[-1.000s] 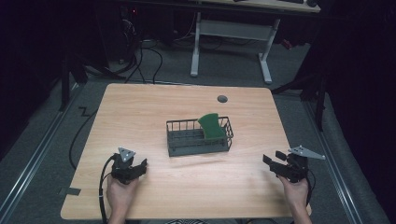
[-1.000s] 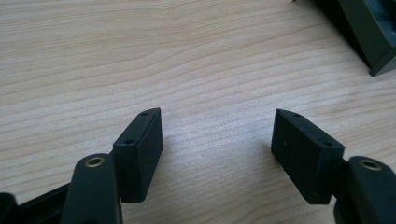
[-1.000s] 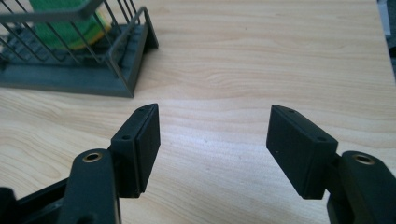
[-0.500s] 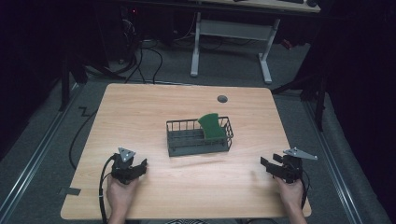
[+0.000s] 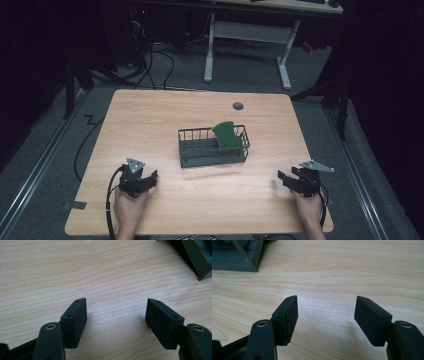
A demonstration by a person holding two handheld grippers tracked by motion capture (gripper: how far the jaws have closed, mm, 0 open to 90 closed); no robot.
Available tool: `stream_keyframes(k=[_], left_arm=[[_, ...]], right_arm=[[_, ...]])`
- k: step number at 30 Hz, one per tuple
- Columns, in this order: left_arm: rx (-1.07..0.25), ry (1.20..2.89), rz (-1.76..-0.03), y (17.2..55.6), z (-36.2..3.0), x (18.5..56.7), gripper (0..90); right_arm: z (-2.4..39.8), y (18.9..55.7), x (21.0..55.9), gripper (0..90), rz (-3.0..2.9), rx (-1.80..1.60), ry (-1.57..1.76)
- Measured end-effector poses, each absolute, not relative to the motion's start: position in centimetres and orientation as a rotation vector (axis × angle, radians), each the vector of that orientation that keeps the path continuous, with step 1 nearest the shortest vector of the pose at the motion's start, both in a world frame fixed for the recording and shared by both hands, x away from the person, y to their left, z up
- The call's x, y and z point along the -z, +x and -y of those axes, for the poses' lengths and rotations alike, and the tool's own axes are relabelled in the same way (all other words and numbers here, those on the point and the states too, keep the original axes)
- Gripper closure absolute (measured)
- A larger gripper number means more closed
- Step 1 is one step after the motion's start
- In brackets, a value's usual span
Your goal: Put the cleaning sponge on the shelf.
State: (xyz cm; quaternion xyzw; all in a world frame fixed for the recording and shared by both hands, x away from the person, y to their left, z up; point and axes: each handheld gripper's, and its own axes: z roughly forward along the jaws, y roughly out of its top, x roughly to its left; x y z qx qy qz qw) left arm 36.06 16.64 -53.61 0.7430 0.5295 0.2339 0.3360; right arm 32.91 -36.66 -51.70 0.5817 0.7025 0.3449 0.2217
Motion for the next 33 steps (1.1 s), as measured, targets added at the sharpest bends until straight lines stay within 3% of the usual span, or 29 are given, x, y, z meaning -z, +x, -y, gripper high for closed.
stream_keyframes(k=[33], left_arm=[[-0.607,1.937,-1.379,36.0,-16.6,53.6,33.6]], right_arm=[[35.4,33.2,53.0,34.3,-1.965,-0.827,1.545]])
